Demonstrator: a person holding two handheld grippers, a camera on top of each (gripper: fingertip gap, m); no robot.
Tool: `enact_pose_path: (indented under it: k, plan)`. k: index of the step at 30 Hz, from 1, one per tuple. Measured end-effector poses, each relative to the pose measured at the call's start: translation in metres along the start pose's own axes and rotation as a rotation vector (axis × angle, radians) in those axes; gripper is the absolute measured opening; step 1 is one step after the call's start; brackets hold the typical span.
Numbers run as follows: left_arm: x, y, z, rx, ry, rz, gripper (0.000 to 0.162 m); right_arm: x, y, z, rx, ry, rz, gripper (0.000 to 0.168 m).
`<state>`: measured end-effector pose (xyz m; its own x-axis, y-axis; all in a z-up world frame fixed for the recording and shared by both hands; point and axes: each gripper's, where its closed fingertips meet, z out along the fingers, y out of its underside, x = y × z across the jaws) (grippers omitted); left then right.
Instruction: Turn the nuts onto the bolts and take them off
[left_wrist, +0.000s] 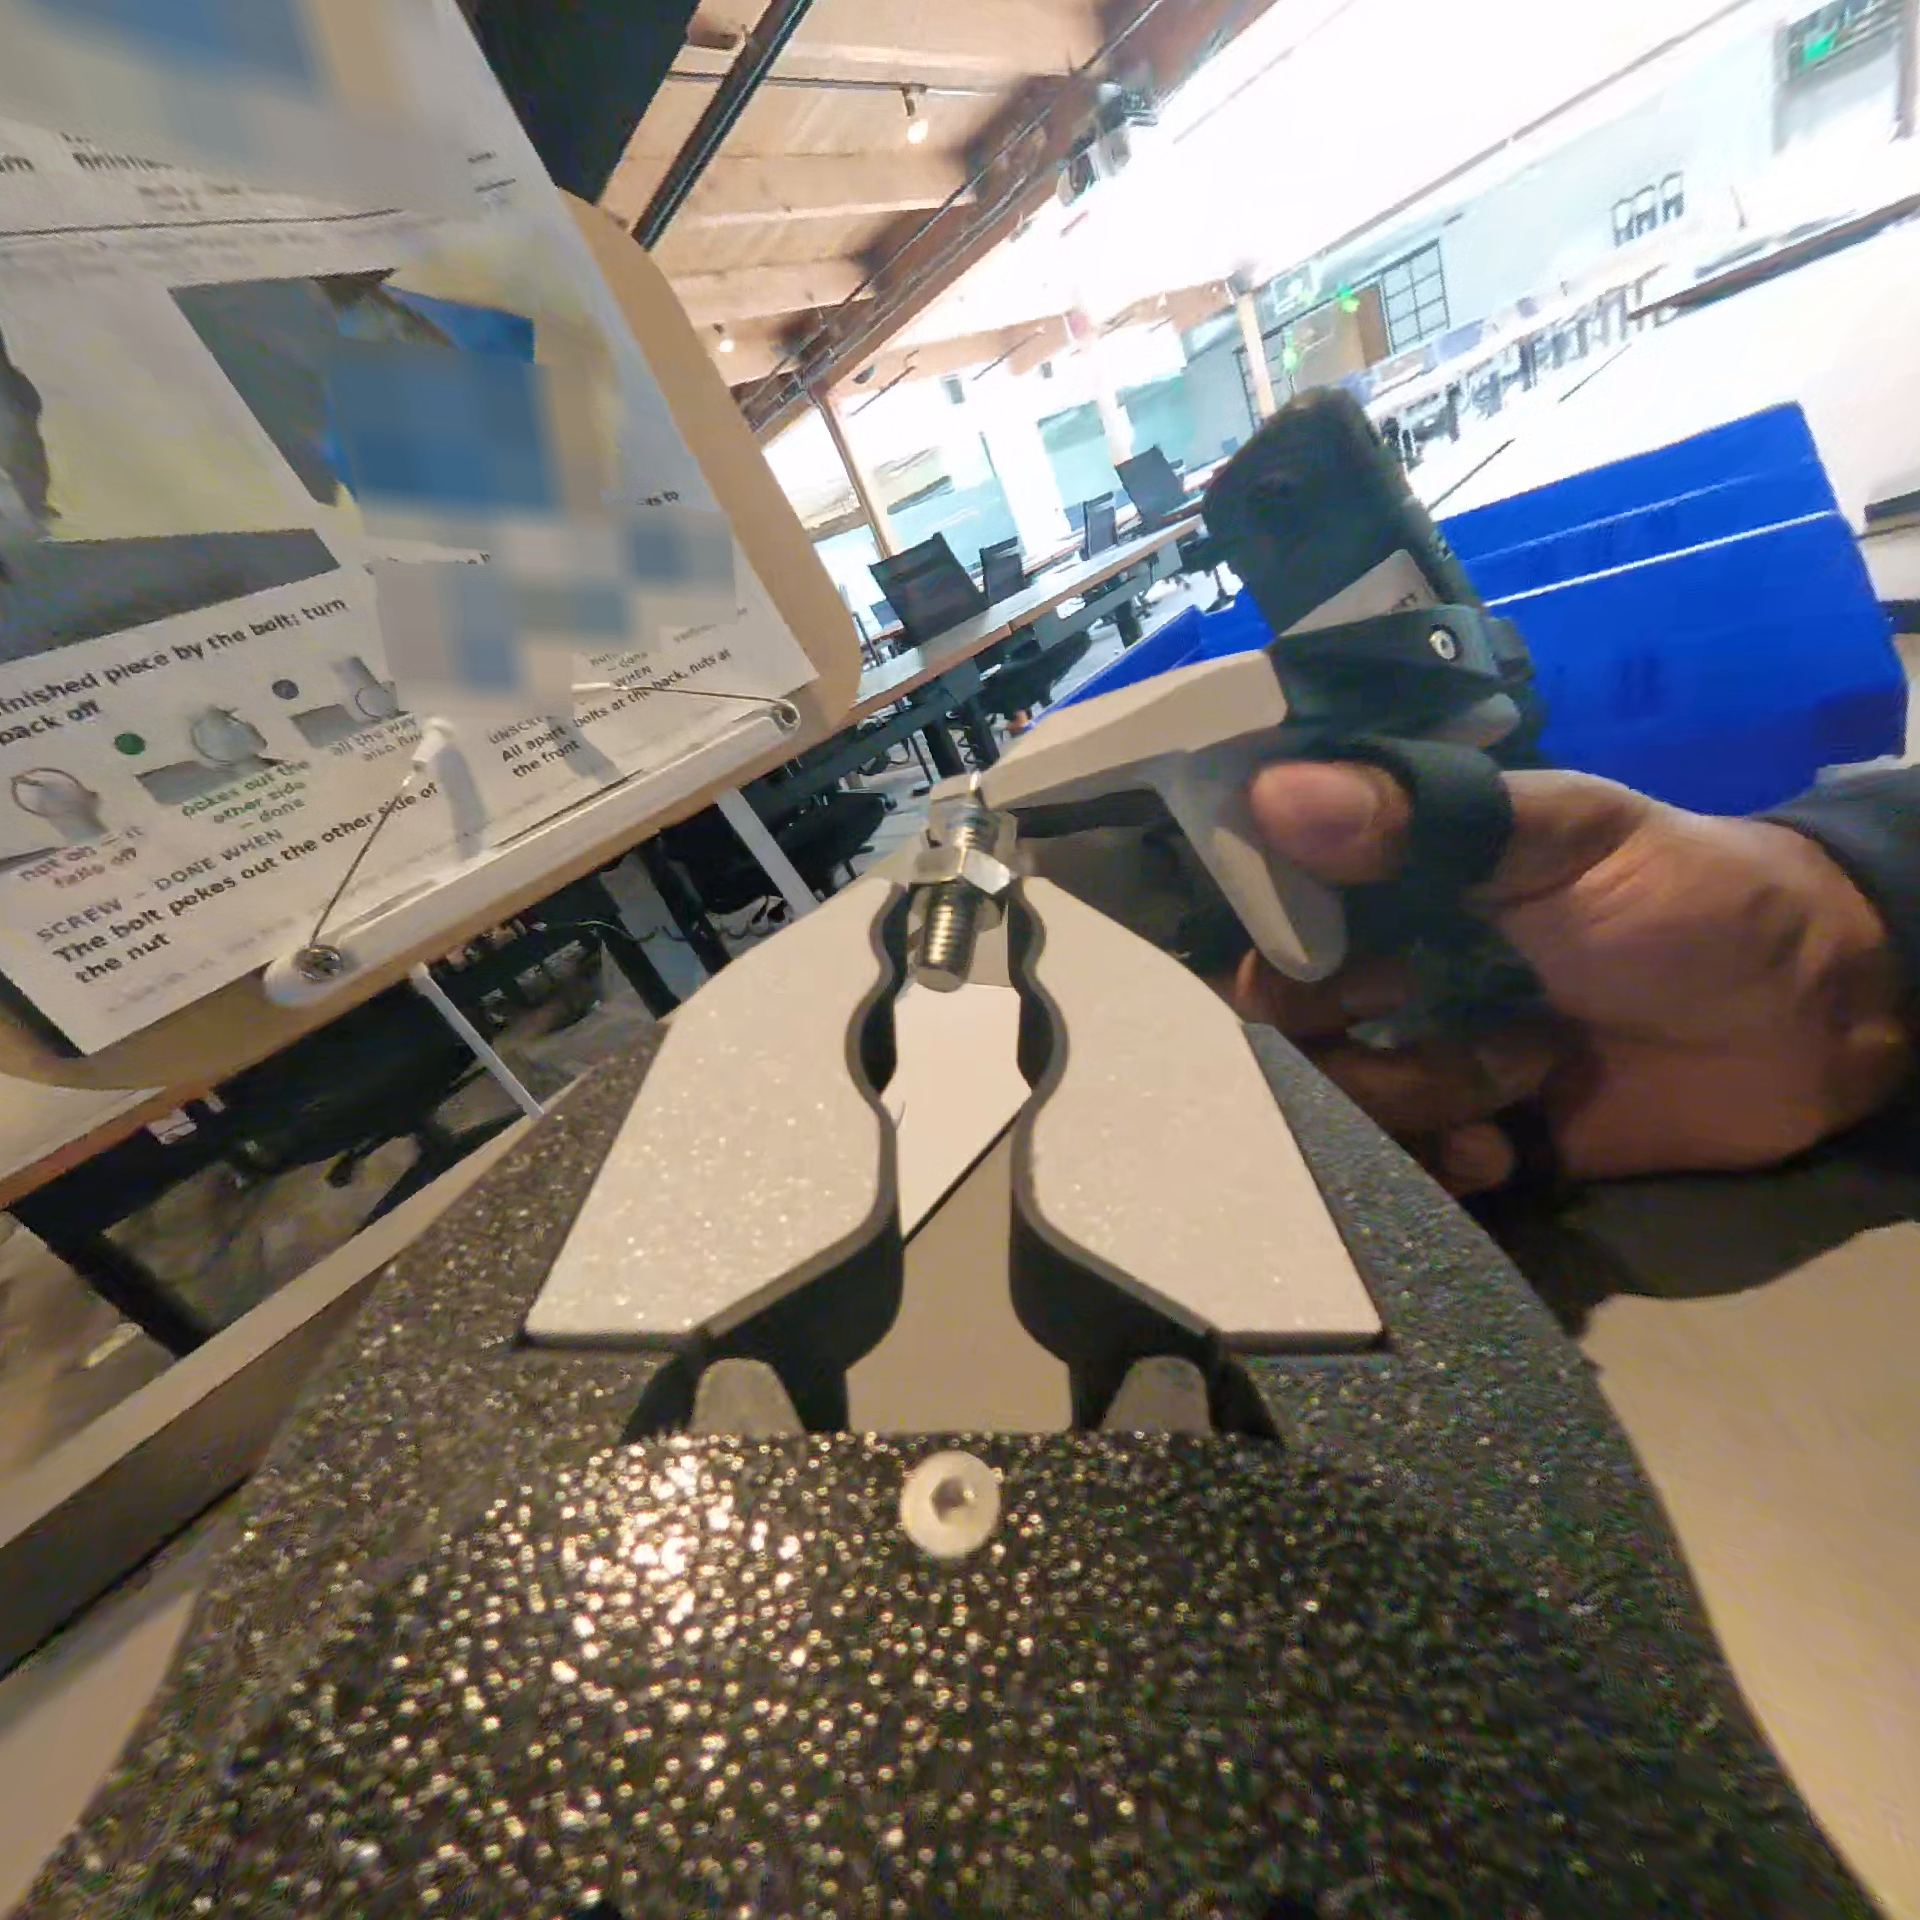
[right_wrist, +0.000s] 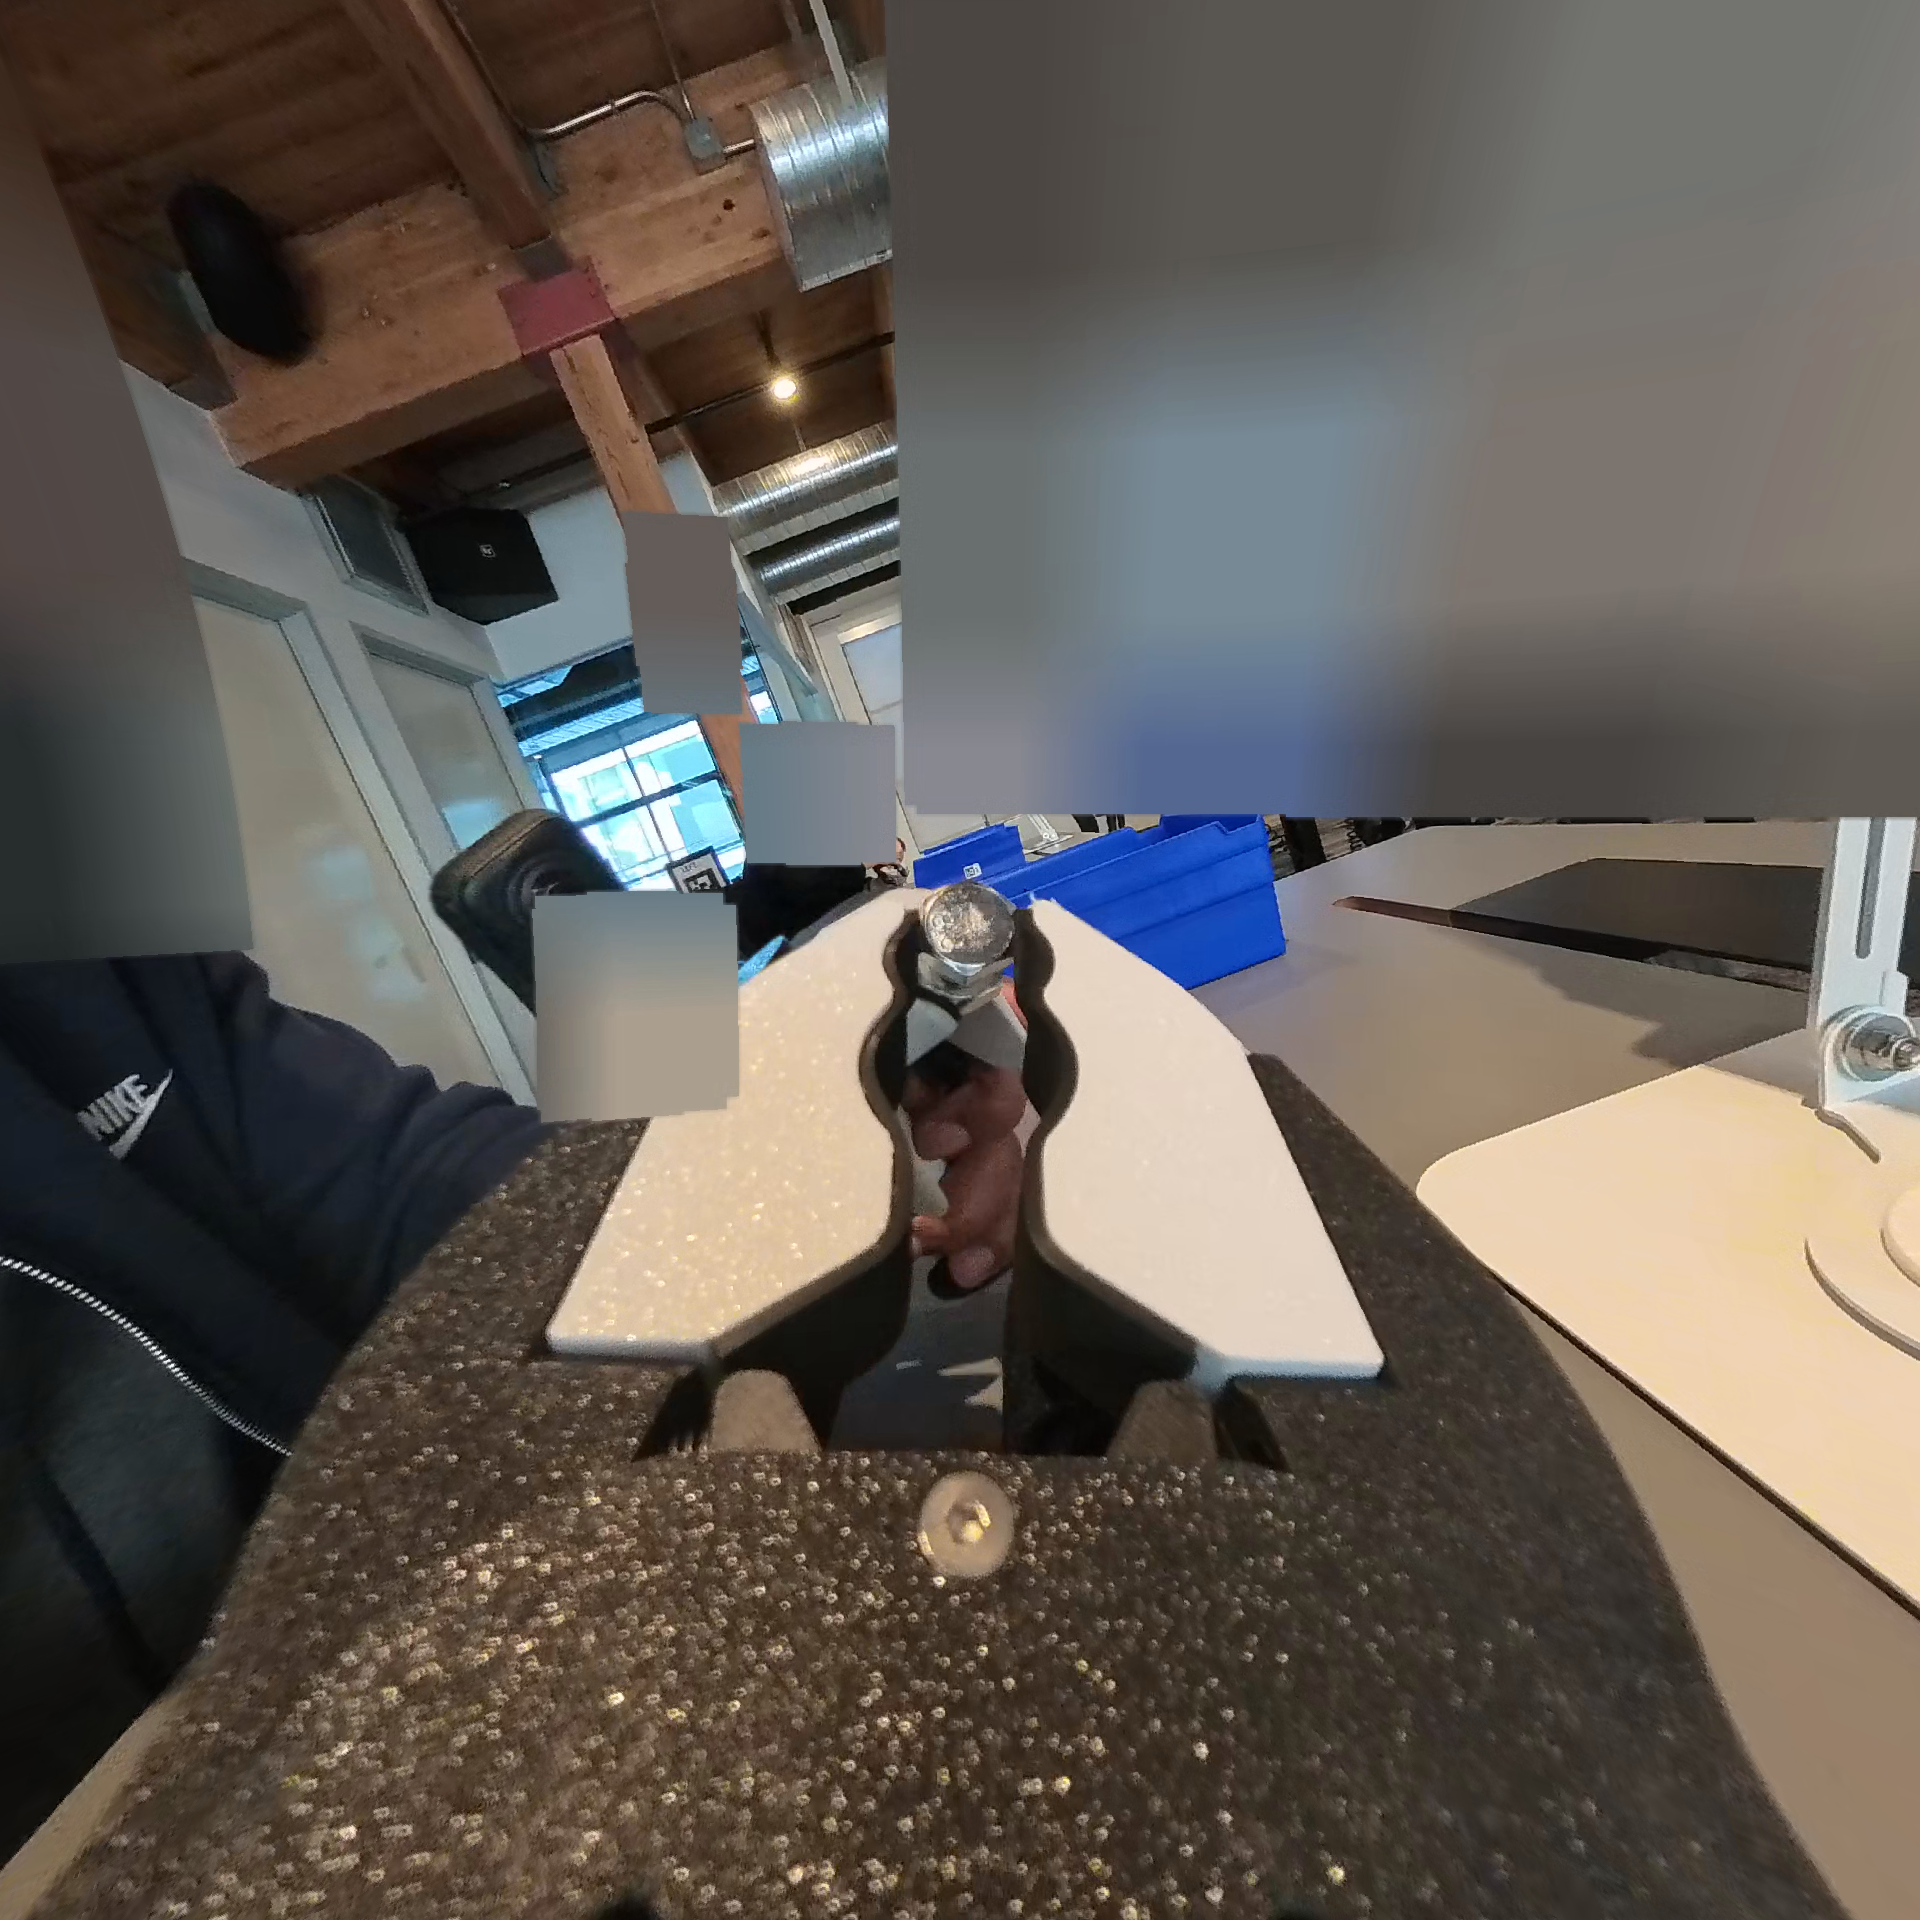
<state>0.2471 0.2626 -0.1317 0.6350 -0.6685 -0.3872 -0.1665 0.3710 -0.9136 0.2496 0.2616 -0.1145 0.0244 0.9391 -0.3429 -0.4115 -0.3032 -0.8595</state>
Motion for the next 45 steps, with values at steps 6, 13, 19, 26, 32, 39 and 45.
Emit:
enact_pose_path:
  k: [6,13,19,26,32,39,45]
  plan:
    - [-0.003,-0.014,-0.005,0.137,0.141,-0.436,0.040,0.003,-0.005,-0.004,0.032,0.005,0.021,0.016]
    - [0.000,-0.006,-0.001,0.164,0.343,-0.983,0.033,0.002,-0.003,-0.002,0.022,0.003,0.014,0.016]
    - [0.007,-0.005,0.001,0.151,0.369,-0.977,0.017,0.001,-0.001,0.000,0.008,0.001,0.003,0.016]
    - [0.003,0.000,0.002,0.040,0.103,-0.262,0.017,0.001,-0.001,0.000,0.005,0.003,0.002,0.017]
    - [0.002,-0.004,0.000,0.034,0.000,-0.022,0.028,0.001,-0.001,-0.001,0.010,0.007,0.006,0.016]
    - [0.001,-0.008,-0.001,0.131,0.220,-0.633,0.038,0.002,-0.002,-0.001,0.016,0.004,0.013,0.016]
    - [0.001,-0.006,-0.001,0.163,0.329,-0.906,0.023,0.001,-0.002,-0.001,0.010,0.003,0.010,0.016]
